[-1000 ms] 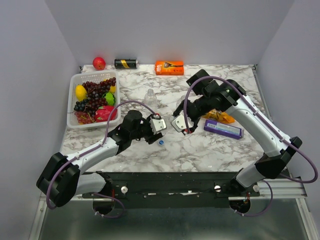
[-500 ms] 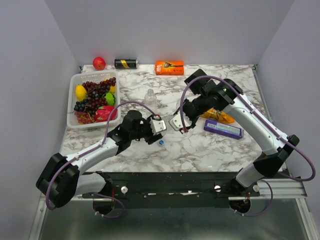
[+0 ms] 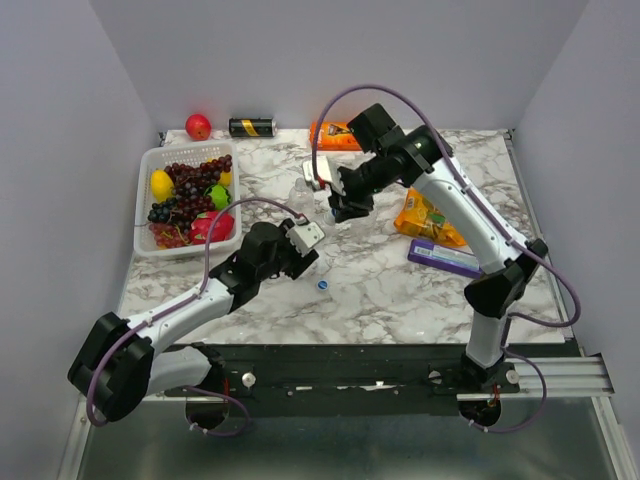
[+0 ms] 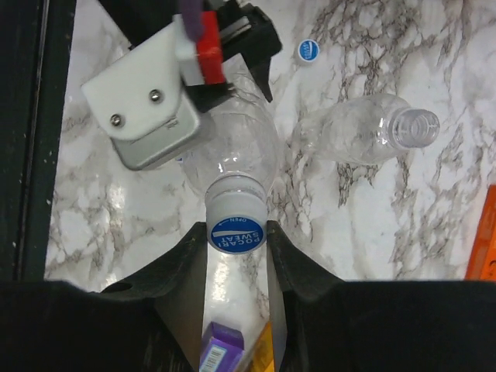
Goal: Screw on the bottle caps
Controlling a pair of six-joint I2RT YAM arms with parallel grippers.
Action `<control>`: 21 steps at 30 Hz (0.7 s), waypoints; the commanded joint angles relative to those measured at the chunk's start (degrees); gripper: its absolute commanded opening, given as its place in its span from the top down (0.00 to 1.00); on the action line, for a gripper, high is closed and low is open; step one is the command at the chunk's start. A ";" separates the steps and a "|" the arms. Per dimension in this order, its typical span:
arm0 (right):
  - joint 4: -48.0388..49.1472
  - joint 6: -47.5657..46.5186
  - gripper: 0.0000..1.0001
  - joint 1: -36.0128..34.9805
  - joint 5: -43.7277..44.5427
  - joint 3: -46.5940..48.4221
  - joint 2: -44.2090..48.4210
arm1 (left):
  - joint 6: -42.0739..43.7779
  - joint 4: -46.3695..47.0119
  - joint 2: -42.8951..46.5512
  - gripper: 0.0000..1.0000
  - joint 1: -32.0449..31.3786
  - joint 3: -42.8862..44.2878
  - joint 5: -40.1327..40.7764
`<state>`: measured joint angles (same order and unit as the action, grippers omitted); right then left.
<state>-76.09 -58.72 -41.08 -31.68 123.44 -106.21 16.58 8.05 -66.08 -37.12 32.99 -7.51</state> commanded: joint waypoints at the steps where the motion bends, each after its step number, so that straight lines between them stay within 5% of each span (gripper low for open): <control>1: -10.21 21.35 0.73 1.17 -9.61 7.76 -9.25 | -7.35 14.53 2.37 1.00 -0.93 6.38 13.20; 6: -11.18 42.64 0.79 4.25 -15.33 16.13 -16.91 | -5.59 12.08 0.43 1.00 -2.34 9.53 27.76; 11: -5.81 49.75 0.78 4.52 -18.59 4.35 -13.31 | -4.28 7.68 -1.68 1.00 -2.43 11.48 35.10; 13: -5.99 49.93 0.71 5.04 -18.07 6.10 -13.93 | -3.57 6.19 -1.68 1.00 -2.43 11.22 35.20; 15: -5.91 49.32 0.49 6.36 -18.06 11.54 -14.81 | -3.40 4.52 -1.68 1.00 -2.43 10.69 34.14; 18: -5.30 46.43 0.37 9.17 -18.50 22.00 -13.94 | -2.34 0.92 -0.45 1.00 -2.34 9.21 29.76; 21: 1.45 45.71 0.25 12.33 -20.09 19.60 -8.42 | -1.20 -2.59 1.31 1.00 -2.43 7.18 23.34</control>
<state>-73.63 -13.45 -31.97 -46.57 141.95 -121.10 15.20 4.29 -67.68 -39.55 40.42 21.43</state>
